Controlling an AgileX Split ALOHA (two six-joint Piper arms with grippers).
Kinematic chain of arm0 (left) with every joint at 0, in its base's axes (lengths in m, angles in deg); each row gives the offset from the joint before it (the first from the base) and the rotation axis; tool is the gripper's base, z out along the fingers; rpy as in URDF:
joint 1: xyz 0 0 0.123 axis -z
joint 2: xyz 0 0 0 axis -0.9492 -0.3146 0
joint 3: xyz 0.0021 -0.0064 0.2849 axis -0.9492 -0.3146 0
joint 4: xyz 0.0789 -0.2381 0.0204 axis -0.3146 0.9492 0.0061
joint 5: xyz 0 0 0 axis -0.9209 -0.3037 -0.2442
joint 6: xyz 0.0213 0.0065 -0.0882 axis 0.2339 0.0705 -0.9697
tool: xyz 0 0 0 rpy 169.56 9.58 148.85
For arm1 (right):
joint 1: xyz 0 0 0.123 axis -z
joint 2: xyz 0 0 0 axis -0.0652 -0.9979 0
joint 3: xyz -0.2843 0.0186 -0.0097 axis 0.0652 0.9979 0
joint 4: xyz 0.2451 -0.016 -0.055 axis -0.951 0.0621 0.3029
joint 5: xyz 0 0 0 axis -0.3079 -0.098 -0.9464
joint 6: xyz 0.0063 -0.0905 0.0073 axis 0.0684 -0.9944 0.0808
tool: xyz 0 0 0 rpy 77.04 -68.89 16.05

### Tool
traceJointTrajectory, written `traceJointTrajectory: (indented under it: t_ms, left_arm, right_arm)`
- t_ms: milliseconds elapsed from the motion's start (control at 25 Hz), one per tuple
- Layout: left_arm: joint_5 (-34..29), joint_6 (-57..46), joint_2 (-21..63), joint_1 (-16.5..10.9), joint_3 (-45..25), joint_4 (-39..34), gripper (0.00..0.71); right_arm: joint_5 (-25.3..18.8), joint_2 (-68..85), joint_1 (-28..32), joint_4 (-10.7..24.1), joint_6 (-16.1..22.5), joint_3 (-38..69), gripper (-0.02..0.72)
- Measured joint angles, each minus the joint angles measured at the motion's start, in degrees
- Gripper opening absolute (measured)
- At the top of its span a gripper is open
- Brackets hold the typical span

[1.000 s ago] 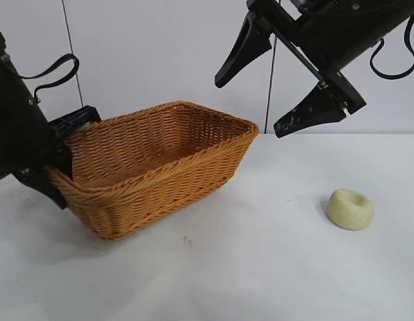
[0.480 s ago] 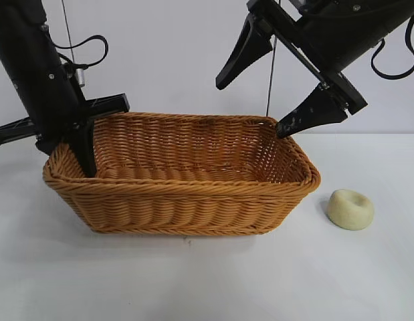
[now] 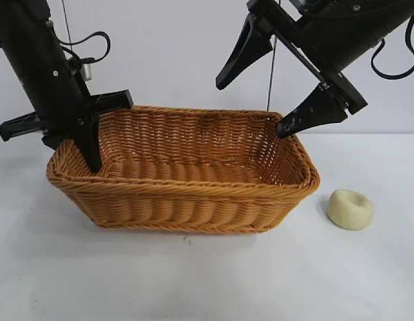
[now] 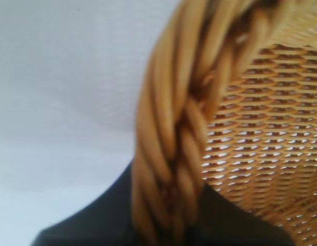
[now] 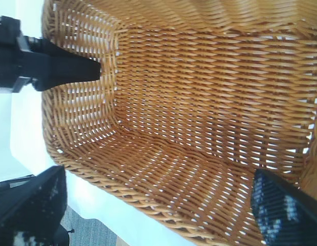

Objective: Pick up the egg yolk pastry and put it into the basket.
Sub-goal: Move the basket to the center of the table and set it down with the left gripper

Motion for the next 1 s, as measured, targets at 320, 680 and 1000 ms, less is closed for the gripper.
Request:
traceJointTrajectory:
  t_ms: [320, 680, 1000]
  left_arm:
    - [2.19, 1.08, -4.19, 0.0, 0.0, 0.23, 0.085]
    - [1.31, 0.44, -4.47, 0.0, 0.0, 0.5, 0.27]
    - [0.34, 0.0, -1.03, 0.0, 0.0, 0.79, 0.673]
  right_arm:
    - [0.0, 0.0, 0.0, 0.0, 0.0, 0.0, 0.695]
    - [0.0, 0.0, 0.0, 0.0, 0.0, 0.0, 0.695]
    - [0.0, 0.0, 0.0, 0.0, 0.0, 0.0, 0.695]
